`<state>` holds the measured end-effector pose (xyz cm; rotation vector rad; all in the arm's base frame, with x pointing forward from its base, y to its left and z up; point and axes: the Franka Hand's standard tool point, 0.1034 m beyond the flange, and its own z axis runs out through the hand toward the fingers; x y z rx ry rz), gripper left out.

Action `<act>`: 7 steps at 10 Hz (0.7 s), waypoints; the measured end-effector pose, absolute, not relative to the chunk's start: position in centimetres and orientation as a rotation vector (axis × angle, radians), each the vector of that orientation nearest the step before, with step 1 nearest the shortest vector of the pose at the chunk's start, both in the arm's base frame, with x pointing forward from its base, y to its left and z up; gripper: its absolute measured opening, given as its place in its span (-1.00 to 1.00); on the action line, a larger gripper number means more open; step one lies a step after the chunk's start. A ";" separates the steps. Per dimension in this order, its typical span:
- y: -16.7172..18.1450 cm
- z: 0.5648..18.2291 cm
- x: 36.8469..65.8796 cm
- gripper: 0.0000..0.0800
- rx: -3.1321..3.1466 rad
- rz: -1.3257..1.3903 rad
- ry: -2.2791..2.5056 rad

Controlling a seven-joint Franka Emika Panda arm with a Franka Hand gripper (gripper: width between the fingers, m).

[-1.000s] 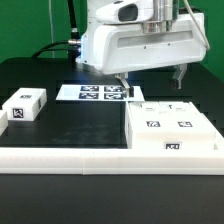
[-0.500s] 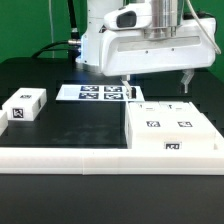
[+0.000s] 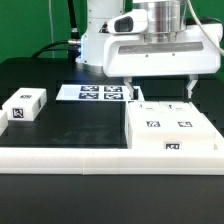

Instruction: Assemble cabinet

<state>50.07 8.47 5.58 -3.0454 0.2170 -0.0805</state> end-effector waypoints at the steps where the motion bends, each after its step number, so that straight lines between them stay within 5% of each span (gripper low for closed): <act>1: 8.5 5.6 50.1 0.99 -3.046 -0.081 0.208; 7: 7.9 4.1 49.5 0.99 -3.066 -0.109 0.215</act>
Offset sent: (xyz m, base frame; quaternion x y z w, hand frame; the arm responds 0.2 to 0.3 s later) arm -0.0061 -0.0362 -0.0180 -0.0582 0.0090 -0.0430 0.9973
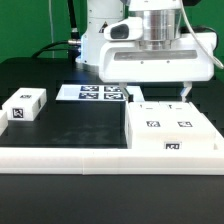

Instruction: Assemble cabinet

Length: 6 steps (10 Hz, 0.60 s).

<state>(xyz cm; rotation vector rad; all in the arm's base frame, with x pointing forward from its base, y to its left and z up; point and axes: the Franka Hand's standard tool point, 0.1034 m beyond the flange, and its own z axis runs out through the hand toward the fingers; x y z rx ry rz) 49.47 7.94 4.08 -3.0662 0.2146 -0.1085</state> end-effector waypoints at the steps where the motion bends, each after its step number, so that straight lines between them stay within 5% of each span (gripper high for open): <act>1: 7.9 4.0 49.4 0.99 -3.071 -0.107 0.171; 6: 7.5 2.6 49.2 0.99 -3.080 -0.109 0.090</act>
Offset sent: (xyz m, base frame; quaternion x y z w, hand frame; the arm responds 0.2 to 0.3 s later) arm 0.0000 0.0000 0.0000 0.0000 0.0000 0.0000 1.0000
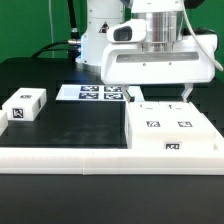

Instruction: Assemble cabinet

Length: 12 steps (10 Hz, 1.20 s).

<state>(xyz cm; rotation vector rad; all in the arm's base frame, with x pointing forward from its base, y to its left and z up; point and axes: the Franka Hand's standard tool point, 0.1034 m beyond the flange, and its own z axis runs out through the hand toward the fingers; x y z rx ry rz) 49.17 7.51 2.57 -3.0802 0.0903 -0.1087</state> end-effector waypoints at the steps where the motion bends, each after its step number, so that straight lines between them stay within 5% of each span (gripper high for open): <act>1: 7.4 2.0 49.1 0.99 -3.083 -0.104 0.085; 12: 8.0 0.7 49.1 0.99 -3.082 -0.114 0.061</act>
Offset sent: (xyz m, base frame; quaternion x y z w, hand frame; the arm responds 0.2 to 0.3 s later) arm 0.0024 -0.0008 -0.0018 0.0047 0.0133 0.0635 0.9979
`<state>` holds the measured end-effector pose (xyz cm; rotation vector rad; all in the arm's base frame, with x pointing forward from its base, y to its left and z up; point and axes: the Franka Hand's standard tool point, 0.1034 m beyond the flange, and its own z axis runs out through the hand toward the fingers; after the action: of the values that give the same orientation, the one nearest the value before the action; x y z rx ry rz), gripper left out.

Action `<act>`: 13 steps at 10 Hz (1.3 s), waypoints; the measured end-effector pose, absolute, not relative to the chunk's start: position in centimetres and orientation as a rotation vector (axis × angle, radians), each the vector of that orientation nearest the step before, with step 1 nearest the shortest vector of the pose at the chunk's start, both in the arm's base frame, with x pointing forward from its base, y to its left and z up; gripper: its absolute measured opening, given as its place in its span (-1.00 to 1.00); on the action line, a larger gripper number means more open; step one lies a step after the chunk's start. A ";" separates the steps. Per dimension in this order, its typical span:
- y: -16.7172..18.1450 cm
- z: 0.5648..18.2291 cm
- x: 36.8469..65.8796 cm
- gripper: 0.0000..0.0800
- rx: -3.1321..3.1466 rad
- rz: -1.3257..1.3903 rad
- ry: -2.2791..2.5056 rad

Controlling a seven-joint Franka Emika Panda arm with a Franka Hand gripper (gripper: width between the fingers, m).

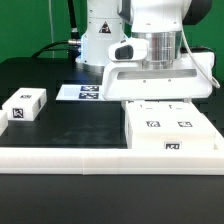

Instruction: Assemble cabinet

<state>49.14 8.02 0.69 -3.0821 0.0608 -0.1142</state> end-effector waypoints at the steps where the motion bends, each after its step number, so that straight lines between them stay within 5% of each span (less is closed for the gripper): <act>1: 8.1 0.7 49.1 0.99 -3.082 -0.116 0.058; 3: 8.0 0.7 49.2 0.99 -3.083 -0.116 0.049; 4: 8.0 0.7 49.2 0.68 -3.083 -0.117 0.047; 5: 8.1 0.7 49.2 0.68 -3.083 -0.117 0.044; 6: 8.4 0.7 49.1 0.32 -3.082 -0.118 0.033; 7: 8.4 0.7 49.1 0.32 -3.082 -0.118 0.026; 9: 8.4 0.6 49.0 -0.48 -3.084 -0.115 -0.005; 13: 8.5 0.5 48.8 -0.48 -3.083 -0.110 -0.021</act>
Offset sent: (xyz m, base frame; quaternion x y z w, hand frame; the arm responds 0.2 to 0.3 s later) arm 0.0085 -0.0071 -0.0048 -0.0103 0.0089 0.0065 0.9999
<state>48.80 8.53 0.55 -3.0834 -0.0209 -0.1102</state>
